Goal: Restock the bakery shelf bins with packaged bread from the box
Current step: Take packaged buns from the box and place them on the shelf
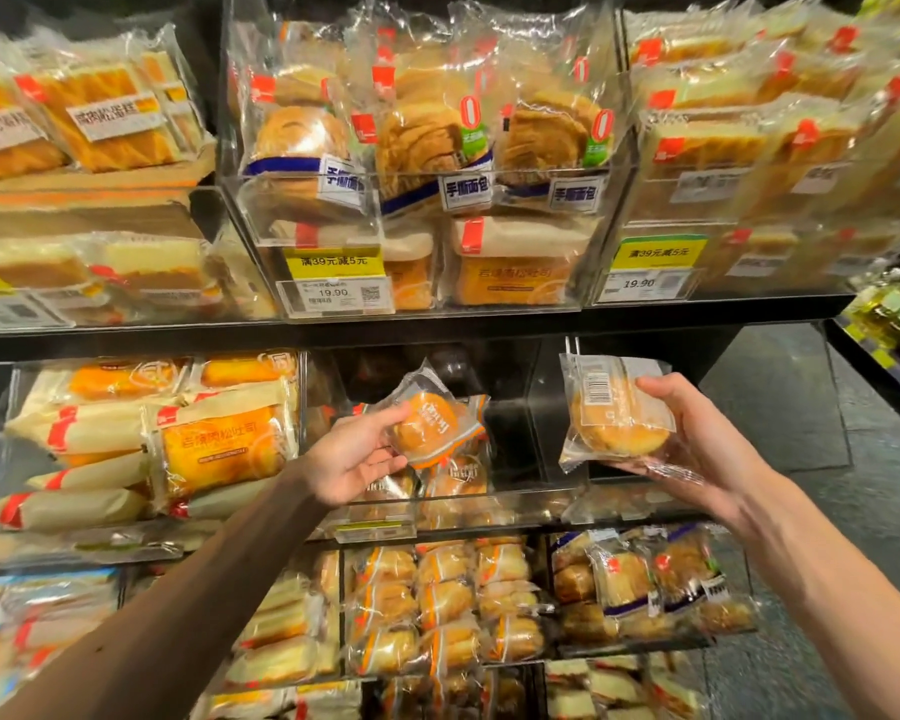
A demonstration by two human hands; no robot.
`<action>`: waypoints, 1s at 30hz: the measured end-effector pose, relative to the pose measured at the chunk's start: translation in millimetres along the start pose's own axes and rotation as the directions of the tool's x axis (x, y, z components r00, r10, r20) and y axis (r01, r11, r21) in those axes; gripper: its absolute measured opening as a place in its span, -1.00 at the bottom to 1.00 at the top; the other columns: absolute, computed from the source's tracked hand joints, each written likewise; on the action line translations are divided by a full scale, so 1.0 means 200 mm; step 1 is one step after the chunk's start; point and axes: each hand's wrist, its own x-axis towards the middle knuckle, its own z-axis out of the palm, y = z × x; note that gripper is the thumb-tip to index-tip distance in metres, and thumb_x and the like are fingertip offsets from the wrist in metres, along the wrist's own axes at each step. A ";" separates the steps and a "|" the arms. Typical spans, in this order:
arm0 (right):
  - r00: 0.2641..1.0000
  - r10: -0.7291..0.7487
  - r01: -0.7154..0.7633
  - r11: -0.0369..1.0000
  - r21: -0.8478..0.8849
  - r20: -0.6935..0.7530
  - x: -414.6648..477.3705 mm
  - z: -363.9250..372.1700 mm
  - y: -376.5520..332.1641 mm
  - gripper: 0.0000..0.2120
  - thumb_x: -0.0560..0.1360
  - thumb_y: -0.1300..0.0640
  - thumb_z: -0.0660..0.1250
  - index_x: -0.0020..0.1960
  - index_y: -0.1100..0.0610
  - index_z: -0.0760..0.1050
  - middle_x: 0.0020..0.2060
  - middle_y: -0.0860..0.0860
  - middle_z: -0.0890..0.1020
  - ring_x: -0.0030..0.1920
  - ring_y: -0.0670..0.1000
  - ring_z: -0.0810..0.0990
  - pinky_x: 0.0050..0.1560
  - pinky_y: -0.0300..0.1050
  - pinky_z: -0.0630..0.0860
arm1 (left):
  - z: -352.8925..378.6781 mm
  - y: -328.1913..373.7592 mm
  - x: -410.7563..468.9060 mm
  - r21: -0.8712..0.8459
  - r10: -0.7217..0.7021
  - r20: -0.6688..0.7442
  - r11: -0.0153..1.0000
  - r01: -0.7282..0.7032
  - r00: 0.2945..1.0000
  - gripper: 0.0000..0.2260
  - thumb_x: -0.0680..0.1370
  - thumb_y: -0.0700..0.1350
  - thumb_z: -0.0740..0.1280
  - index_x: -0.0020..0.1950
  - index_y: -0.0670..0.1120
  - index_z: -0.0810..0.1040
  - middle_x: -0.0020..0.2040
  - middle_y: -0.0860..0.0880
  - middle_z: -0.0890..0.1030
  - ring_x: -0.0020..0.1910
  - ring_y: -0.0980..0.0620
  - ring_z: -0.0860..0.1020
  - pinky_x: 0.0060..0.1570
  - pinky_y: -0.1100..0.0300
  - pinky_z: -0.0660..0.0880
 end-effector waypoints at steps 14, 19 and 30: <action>1.000 0.000 -0.001 0.999 -0.048 -0.021 0.02 -0.17 -0.02 -0.68 0.56 0.03 0.27 0.22 0.17 0.58 0.07 0.16 0.71 0.09 0.13 0.64 0.19 0.03 0.54 | 0.48 0.02 0.34 0.364 0.104 -0.215 0.931 -0.019 0.971 -0.81 0.53 -0.15 0.45 0.11 -0.15 0.61 -0.08 -0.10 0.64 -0.19 0.05 0.54 -0.44 0.23 0.29; 1.000 0.008 -0.007 1.000 -0.028 0.011 0.04 -0.23 -0.03 -0.71 0.57 0.04 0.27 0.17 0.16 0.60 0.03 0.13 0.72 -0.01 0.08 0.70 0.13 0.03 0.54 | 0.56 -0.03 0.47 0.357 0.005 -0.197 0.932 0.067 0.980 -0.81 0.62 -0.20 0.30 0.19 -0.24 0.55 -0.15 -0.18 0.60 -0.38 0.03 0.55 -0.54 0.32 0.24; 0.998 0.014 -0.006 0.994 -0.113 0.068 0.11 -0.23 -0.03 -0.71 0.58 0.04 0.26 0.19 0.17 0.59 0.04 0.14 0.72 0.08 0.13 0.69 0.17 0.09 0.56 | 0.55 -0.10 0.61 0.856 0.102 -0.101 0.516 0.034 0.990 -0.61 0.68 0.07 0.16 0.06 -0.25 0.55 -0.26 -0.11 0.67 -0.57 0.11 0.52 -0.55 0.27 0.40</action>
